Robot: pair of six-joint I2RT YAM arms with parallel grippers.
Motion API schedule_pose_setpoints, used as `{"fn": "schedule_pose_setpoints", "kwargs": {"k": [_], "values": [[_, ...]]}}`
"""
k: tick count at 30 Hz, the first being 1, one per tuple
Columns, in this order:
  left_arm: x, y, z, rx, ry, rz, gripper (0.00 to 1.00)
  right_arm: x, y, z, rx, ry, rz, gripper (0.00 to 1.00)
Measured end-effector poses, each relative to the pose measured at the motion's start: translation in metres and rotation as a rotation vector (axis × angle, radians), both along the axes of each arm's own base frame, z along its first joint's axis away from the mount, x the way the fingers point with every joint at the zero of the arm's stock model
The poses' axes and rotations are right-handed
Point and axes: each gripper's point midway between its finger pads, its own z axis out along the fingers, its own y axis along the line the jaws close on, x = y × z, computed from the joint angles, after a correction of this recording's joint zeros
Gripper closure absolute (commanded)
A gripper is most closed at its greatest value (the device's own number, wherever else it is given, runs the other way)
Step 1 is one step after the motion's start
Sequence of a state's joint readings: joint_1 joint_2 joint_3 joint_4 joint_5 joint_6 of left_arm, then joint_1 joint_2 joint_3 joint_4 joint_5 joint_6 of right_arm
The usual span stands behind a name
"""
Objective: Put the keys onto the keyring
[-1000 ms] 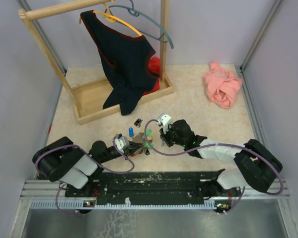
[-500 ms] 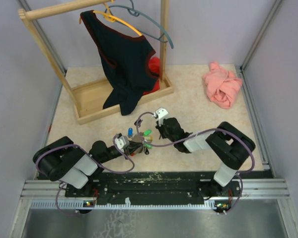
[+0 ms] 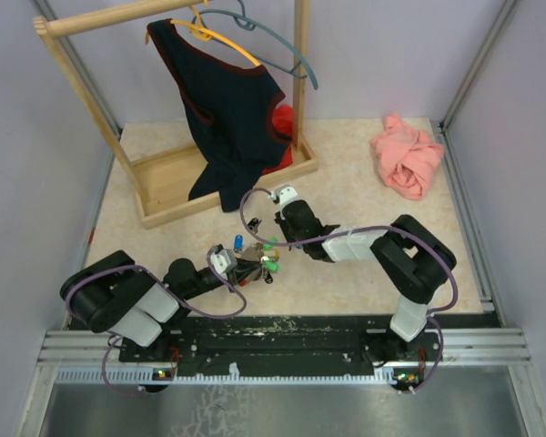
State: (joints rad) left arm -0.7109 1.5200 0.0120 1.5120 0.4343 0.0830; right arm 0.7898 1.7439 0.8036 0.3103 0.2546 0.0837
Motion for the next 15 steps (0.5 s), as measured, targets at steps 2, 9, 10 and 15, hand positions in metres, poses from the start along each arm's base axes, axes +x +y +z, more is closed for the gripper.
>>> {"fn": "schedule_pose_setpoints", "kwargs": {"k": [2, 9, 10, 15], "values": [[0.0, 0.0, 0.0, -0.001, -0.001, 0.0, 0.99, -0.001, 0.002, 0.002, -0.005, 0.048, -0.002, 0.72], [0.0, 0.0, 0.003, -0.008, -0.009, 0.001, 0.99, -0.003, -0.004, 0.023, -0.009, 0.168, -0.014, 0.37], [0.0, 0.0, 0.004, -0.009, -0.01, 0.001, 0.99, -0.004, -0.007, 0.026, -0.006, 0.18, -0.016, 0.33], [0.0, 0.0, 0.006, -0.013, -0.015, 0.001, 0.99, -0.004, -0.022, 0.048, 0.025, 0.21, -0.033, 0.22]]}}
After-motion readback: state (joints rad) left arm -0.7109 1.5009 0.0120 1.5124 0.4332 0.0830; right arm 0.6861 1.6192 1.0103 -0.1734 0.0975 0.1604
